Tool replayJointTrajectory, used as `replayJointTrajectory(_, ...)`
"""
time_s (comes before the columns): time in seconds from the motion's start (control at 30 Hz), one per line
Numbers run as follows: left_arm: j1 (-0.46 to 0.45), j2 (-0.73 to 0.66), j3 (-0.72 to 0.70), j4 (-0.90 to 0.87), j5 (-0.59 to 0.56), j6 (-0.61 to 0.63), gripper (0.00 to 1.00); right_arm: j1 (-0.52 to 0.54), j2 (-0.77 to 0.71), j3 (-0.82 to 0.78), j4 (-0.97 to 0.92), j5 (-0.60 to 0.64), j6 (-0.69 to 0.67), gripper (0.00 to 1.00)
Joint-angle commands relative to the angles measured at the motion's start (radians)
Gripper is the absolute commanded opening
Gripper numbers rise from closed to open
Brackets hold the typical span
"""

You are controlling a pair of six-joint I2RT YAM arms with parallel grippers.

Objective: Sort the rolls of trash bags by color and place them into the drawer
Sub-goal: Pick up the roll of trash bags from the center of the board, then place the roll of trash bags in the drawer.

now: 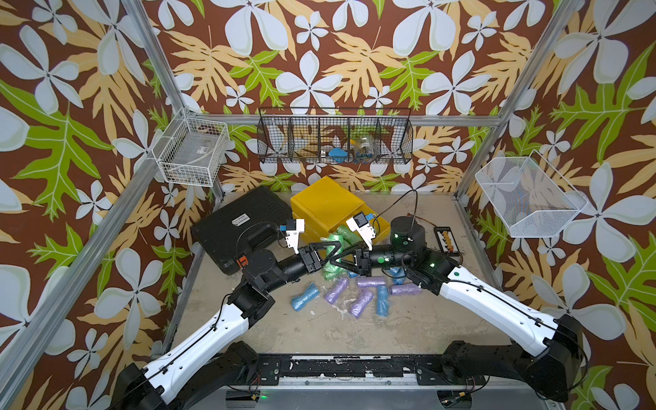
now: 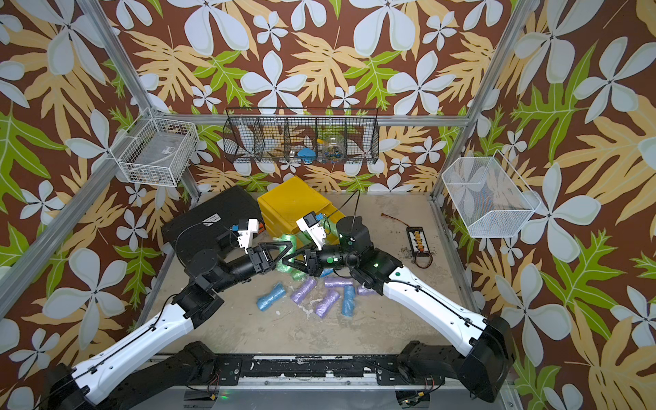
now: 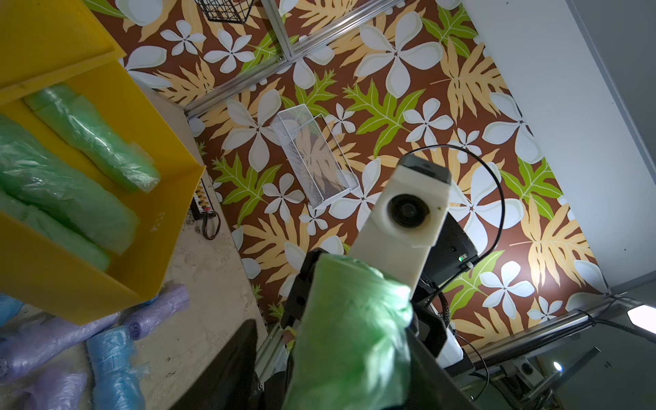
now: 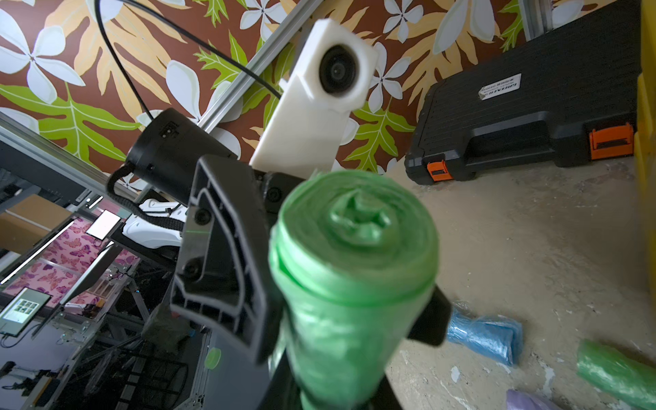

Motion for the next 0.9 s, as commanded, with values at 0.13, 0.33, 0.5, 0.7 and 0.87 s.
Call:
replayJointTrajectory(0.13,0.035,-0.047,0.095,-0.377,-0.215,0.146,0.7,-0.056,0.048,0.168,-0.287,0.255,-0.259,0.18)
replayJointTrajectory(0.33,0.036,-0.061,0.033,-0.472,-0.247,0.22,0.66,-0.084,0.183,0.357,-0.488,0.67,-0.484,0.19)
replayJointTrajectory(0.5,0.036,-0.082,-0.076,-0.44,-0.195,0.21,0.61,-0.086,0.359,0.484,-0.576,0.904,-0.624,0.2)
replayJointTrajectory(0.7,0.036,-0.129,-0.156,-0.408,-0.175,0.18,0.6,-0.085,0.475,0.544,-0.635,1.064,-0.717,0.23)
replayJointTrajectory(0.87,0.036,-0.114,-0.15,-0.435,-0.177,0.212,0.6,-0.083,0.485,0.527,-0.667,1.06,-0.721,0.27)
